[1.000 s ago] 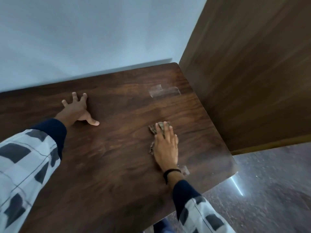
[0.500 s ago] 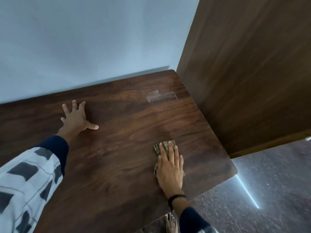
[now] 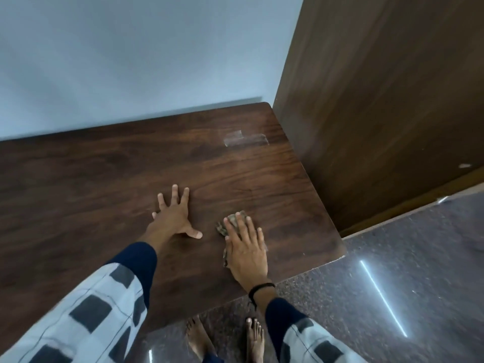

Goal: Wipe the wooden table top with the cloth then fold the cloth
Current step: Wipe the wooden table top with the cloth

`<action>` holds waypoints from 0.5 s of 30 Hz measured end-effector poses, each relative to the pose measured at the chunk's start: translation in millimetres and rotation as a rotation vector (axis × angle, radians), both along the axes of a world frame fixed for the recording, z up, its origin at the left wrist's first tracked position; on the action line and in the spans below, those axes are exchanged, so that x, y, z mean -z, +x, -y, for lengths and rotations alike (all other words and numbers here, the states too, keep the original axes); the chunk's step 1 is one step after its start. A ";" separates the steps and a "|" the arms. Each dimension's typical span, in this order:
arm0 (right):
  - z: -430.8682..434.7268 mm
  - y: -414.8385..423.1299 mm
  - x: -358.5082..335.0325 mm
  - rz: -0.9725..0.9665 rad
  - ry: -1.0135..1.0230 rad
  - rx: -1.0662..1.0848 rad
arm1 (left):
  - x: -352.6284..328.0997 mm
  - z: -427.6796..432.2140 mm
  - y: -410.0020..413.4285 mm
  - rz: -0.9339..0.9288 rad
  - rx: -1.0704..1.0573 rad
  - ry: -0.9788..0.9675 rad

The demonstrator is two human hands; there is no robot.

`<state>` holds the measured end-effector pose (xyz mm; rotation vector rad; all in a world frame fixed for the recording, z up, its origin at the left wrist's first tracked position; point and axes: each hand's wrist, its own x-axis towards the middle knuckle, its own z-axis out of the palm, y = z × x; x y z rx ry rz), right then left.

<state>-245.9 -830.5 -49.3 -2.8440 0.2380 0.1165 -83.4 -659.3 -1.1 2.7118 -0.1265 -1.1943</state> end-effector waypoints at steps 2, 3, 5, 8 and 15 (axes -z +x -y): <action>20.9 -10.2 1.8 -0.016 -0.001 0.085 | -5.1 -0.4 -2.6 0.006 -0.012 -0.006; 24.8 -19.9 2.6 -0.017 0.028 0.148 | -7.2 -0.4 -3.3 0.008 -0.009 -0.003; 16.9 -43.1 3.6 -0.013 0.065 0.234 | -9.8 1.9 -3.9 0.010 -0.008 -0.002; -18.5 -63.6 5.3 0.014 0.095 0.089 | -12.7 4.4 -2.1 0.012 -0.013 0.015; 38.6 -34.5 5.5 0.020 0.022 0.124 | -15.7 3.7 -6.0 0.024 0.014 0.046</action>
